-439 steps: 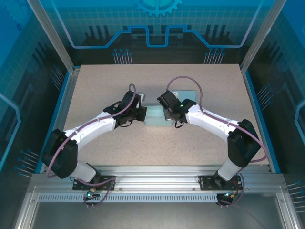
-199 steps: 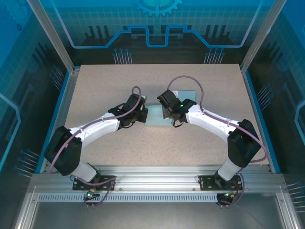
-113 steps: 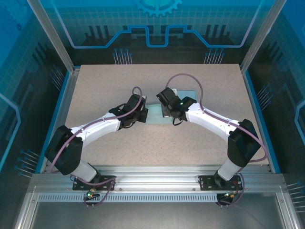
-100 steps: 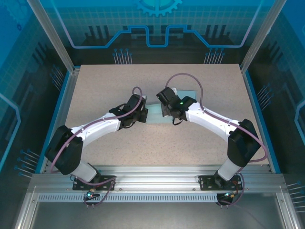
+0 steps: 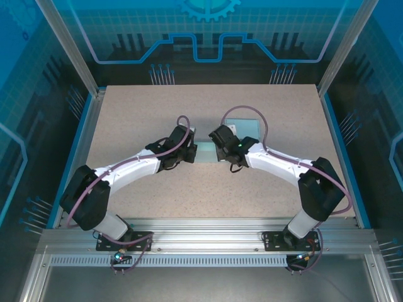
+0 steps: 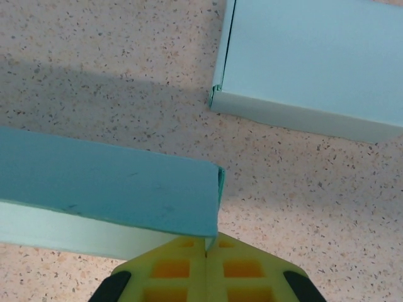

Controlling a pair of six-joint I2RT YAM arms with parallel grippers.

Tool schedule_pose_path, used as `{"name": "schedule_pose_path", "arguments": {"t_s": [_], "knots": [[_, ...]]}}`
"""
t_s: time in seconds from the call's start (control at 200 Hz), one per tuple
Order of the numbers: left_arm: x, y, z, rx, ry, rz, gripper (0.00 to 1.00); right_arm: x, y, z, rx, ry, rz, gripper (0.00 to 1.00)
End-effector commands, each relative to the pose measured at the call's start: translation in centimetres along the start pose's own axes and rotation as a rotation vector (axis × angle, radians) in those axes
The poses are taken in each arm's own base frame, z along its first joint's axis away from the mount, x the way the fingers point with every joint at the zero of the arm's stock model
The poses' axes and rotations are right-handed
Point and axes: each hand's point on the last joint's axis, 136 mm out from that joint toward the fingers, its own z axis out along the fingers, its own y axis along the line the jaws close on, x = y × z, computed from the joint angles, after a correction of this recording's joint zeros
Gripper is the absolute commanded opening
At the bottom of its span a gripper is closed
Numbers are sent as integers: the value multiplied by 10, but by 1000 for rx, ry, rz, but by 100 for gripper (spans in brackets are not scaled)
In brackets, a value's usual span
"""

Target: Fold the paper box

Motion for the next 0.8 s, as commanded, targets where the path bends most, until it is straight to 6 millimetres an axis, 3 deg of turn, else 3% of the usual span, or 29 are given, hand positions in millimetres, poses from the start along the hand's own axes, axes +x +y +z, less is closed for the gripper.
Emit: {"name": "schedule_pose_path", "arguments": {"t_s": [0.0, 0.215, 0.49, 0.645, 0.795], "knots": [[30, -10, 8, 39, 101, 39, 0, 14, 14, 2, -68, -4, 12, 2], [23, -8, 1, 39, 63, 17, 0, 21, 9, 3, -74, -31, 18, 2], [0, -12, -35, 88, -36, -26, 47, 19, 8, 2, -41, -35, -1, 2], [-14, -12, -55, 99, -98, -47, 64, 19, 10, 0, -19, -41, -23, 2], [-35, 6, -62, 8, -193, -115, 80, 19, 11, -2, 2, -44, -43, 2]]}}
